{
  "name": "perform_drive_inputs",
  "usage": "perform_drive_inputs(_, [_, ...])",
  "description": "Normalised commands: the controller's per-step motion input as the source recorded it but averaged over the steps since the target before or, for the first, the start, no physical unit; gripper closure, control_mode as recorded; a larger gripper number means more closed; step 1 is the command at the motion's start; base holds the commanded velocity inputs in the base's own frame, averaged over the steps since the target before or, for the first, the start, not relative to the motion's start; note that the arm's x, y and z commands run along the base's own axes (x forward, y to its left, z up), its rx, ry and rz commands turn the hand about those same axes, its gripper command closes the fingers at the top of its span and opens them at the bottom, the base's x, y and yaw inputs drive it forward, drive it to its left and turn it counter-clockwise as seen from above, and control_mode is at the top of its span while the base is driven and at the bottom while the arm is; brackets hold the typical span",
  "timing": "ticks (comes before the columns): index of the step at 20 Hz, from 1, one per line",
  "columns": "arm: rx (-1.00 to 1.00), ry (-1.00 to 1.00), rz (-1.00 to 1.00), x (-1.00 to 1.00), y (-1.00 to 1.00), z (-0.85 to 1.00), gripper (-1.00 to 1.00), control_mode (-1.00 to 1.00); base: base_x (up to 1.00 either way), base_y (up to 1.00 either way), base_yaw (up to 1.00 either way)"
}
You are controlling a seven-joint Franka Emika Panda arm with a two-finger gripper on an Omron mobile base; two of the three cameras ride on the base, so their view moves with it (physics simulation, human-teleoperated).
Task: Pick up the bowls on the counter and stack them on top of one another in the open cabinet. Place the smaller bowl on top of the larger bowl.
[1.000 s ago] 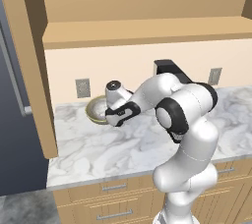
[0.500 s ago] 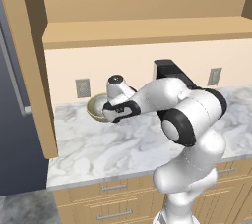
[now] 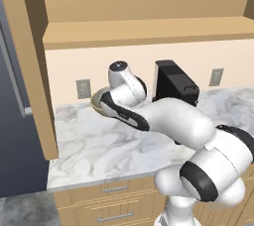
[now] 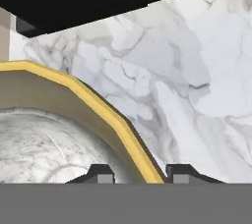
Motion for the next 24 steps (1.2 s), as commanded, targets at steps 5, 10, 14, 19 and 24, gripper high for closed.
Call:
perform_drive_inputs(5, [0.0,0.0,-0.14,-0.97,0.0,1.0,1.0,-1.0,0.0,0.0,0.0])
perform_drive_inputs(10, [0.0,0.0,-0.13,-1.0,0.0,0.87,1.0,-1.0,0.0,0.0,0.0])
perform_drive_inputs(14, [0.01,-0.04,-0.08,-0.84,0.0,0.75,1.0,-1.0,0.0,0.0,0.0])
perform_drive_inputs(19, [0.0,-0.11,-0.03,-0.64,0.0,0.76,1.0,-1.0,0.0,0.0,0.0])
perform_drive_inputs(24, [0.0,-0.11,-0.01,-0.46,-0.08,0.85,1.0,-1.0,0.0,0.0,0.0])
